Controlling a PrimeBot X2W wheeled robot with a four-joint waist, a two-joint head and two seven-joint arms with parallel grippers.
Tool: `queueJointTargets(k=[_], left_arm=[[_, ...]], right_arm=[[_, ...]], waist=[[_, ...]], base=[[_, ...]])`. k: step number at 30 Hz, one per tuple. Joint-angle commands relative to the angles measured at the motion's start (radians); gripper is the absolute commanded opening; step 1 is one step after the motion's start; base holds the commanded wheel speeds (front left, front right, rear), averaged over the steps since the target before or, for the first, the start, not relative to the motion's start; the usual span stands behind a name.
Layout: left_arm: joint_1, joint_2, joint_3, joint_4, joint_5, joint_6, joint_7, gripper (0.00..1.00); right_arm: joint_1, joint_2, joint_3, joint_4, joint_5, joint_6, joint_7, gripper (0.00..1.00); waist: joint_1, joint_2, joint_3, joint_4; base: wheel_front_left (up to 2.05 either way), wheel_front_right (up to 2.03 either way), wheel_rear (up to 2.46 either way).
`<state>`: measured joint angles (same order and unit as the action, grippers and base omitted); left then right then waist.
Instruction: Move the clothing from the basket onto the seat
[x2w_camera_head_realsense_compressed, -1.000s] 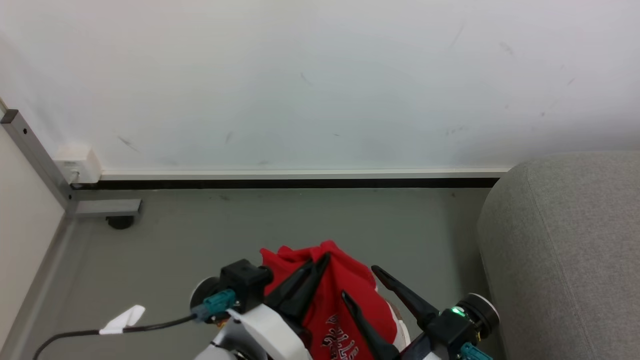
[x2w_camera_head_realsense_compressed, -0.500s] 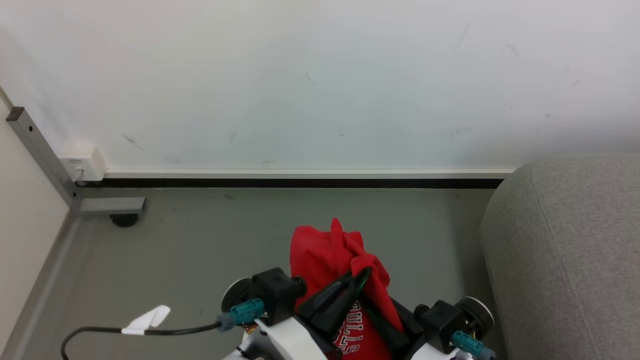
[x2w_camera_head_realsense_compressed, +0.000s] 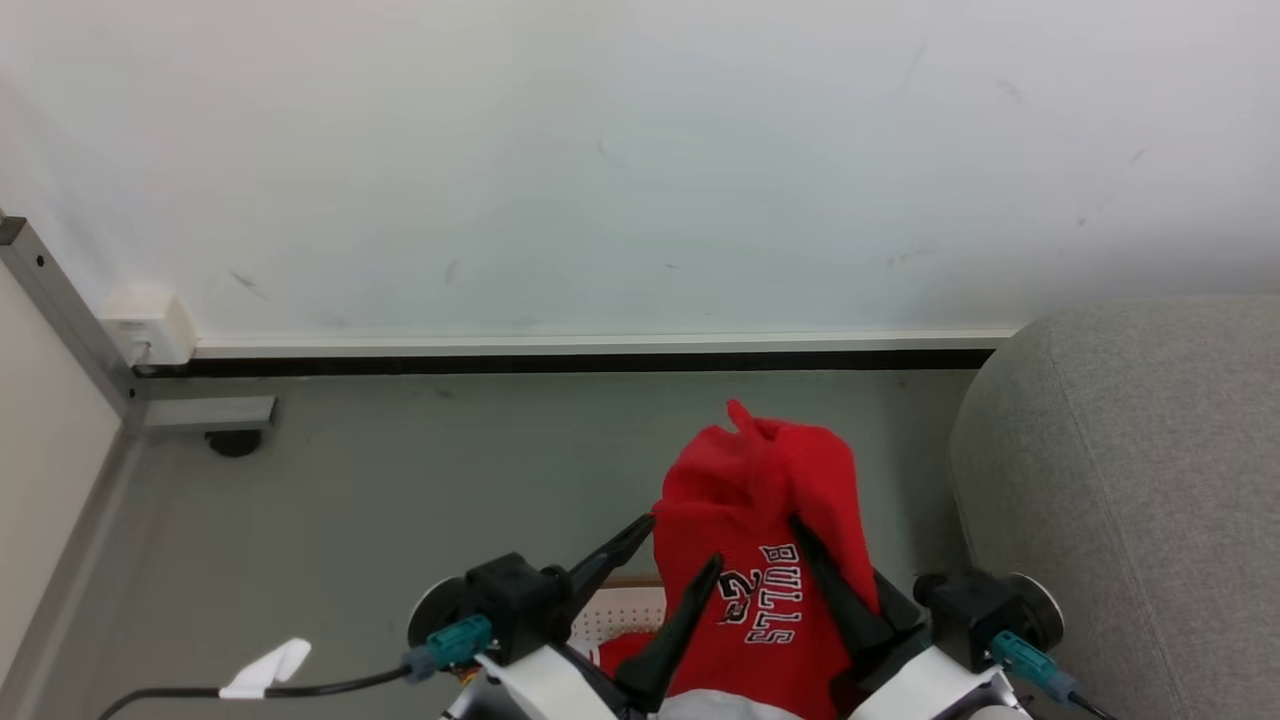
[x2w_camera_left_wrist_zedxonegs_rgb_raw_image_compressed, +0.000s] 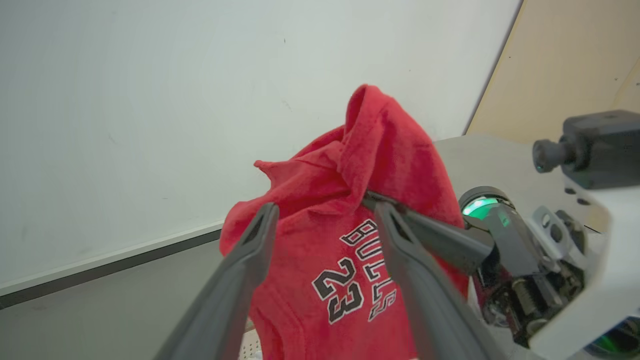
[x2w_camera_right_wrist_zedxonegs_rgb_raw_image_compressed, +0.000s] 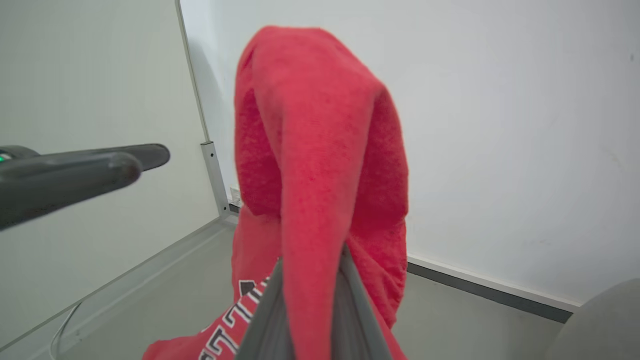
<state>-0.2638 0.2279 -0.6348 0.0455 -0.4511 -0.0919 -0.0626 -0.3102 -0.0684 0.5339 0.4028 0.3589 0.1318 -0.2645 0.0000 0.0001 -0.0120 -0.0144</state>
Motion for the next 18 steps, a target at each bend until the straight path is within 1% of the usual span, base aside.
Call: queueJointTargets(k=[1, 4, 9, 18], left_arm=[[0.013, 0.001, 0.000, 0.011, 0.004, -0.003, -0.010, 1.00], [0.012, -0.001, -0.002, 0.034, 0.003, -0.002, -0.026, 1.00], [0.001, -0.004, -0.003, 0.051, -0.002, 0.000, -0.046, 1.00], [-0.008, -0.005, -0.017, 0.054, 0.002, 0.004, -0.055, 1.00]], right_arm=[[0.015, -0.011, -0.015, -0.010, -0.009, -0.002, 0.000, 0.00], [0.029, -0.019, -0.045, -0.032, -0.018, -0.002, 0.000, 0.00], [0.049, -0.032, -0.079, -0.054, -0.029, -0.002, 0.000, 0.00], [0.080, -0.063, -0.143, -0.093, -0.043, -0.002, 0.000, 0.00]], waist=[[0.0000, -0.0001, 0.001, -0.007], [0.0000, -0.0001, 0.005, -0.028], [0.0000, -0.0001, 0.013, -0.080], [0.0000, -0.0001, 0.040, -0.226]], base=[[0.00, 0.00, 0.00], [0.00, 0.00, 0.00], [0.00, 0.00, 0.00], [0.00, 0.00, 0.00]])
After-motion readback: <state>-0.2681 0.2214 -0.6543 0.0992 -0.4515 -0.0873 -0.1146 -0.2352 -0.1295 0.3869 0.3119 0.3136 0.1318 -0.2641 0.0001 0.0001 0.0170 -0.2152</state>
